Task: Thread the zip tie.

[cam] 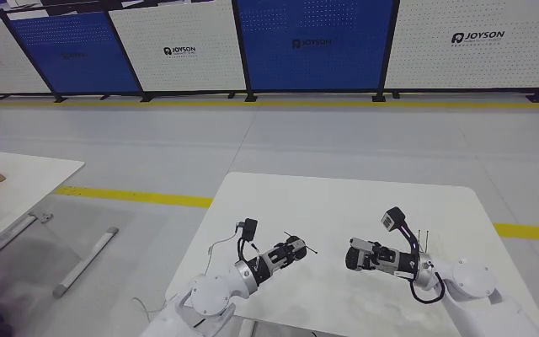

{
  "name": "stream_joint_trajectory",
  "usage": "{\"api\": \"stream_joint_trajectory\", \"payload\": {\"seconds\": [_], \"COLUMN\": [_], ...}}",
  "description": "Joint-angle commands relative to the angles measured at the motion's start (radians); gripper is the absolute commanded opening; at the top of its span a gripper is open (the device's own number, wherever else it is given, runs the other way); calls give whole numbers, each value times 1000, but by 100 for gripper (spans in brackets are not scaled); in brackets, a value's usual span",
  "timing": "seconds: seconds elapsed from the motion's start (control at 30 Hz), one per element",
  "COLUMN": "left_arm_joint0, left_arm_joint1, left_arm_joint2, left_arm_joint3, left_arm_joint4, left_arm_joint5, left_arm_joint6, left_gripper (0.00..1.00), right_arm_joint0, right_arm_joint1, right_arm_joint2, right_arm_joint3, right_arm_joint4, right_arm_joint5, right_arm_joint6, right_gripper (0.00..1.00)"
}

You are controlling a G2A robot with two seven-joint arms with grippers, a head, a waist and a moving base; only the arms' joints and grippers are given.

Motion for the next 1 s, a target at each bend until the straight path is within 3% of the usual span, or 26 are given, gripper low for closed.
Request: {"api": "stream_joint_trajectory", "payload": {"seconds": [0.0, 0.13, 0.23, 0.37, 0.43, 0.77, 0.97], "left_arm_joint0": [-1, 8, 29, 71, 91, 100, 64], "left_arm_joint1": [-1, -3, -6, -5, -3, -2, -5], "left_arm_joint2": [3, -1, -22, -58, -71, -77, -36], "left_arm_joint3": [2, -11, -35, -67, -81, -85, -54], "left_arm_joint4": [2, -25, -106, -194, -206, -207, -64], "left_arm_joint5": [-2, -74, -174, -336, -386, -387, -281], "left_arm_joint6": [3, 26, 46, 6, -17, -21, 10], "left_gripper": [0, 0, 0, 0, 0, 0, 0], "right_arm_joint0": [0, 0, 0, 0, 0, 0, 0], "right_arm_joint1": [0, 0, 0, 0, 0, 0, 0], "right_arm_joint2": [0, 0, 0, 0, 0, 0, 0], "right_arm_joint3": [0, 0, 0, 0, 0, 0, 0], "right_arm_joint4": [0, 0, 0, 0, 0, 0, 0], "right_arm_joint5": [0, 0, 0, 0, 0, 0, 0], "right_arm_joint6": [0, 0, 0, 0, 0, 0, 0], "right_gripper": [100, 100, 100, 100, 100, 100, 100]}}
